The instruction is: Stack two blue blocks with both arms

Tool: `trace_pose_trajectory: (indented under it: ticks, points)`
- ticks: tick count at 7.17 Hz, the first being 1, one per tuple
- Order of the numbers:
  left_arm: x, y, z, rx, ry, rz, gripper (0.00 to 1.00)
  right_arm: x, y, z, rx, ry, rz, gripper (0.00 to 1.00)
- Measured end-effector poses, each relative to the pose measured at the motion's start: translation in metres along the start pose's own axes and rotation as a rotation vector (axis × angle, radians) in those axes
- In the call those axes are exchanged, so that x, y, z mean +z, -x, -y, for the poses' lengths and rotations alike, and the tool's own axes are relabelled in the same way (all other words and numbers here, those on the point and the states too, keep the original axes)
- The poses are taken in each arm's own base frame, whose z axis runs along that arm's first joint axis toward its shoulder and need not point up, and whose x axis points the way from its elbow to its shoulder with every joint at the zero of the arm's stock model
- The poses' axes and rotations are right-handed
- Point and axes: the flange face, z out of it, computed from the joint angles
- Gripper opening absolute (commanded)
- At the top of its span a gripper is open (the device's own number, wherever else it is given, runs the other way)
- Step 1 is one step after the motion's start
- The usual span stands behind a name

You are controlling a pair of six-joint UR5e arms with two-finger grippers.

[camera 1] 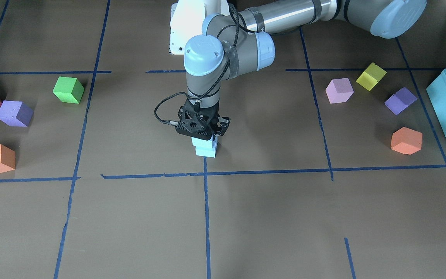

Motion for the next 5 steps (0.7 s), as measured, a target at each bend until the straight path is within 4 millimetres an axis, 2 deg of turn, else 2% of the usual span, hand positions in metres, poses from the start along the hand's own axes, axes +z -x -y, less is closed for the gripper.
trace_pose_trajectory:
  ticks: [2, 5]
  points:
    - [-0.008, 0.008, 0.008, -0.013, -0.002, -0.008, 1.00, 0.000, 0.000, 0.000, 0.000, 0.000, 0.000, 1.00]
    - [-0.039, 0.046, 0.024, -0.063, 0.042, -0.063, 1.00, 0.000, 0.000, 0.000, -0.001, -0.001, 0.001, 1.00]
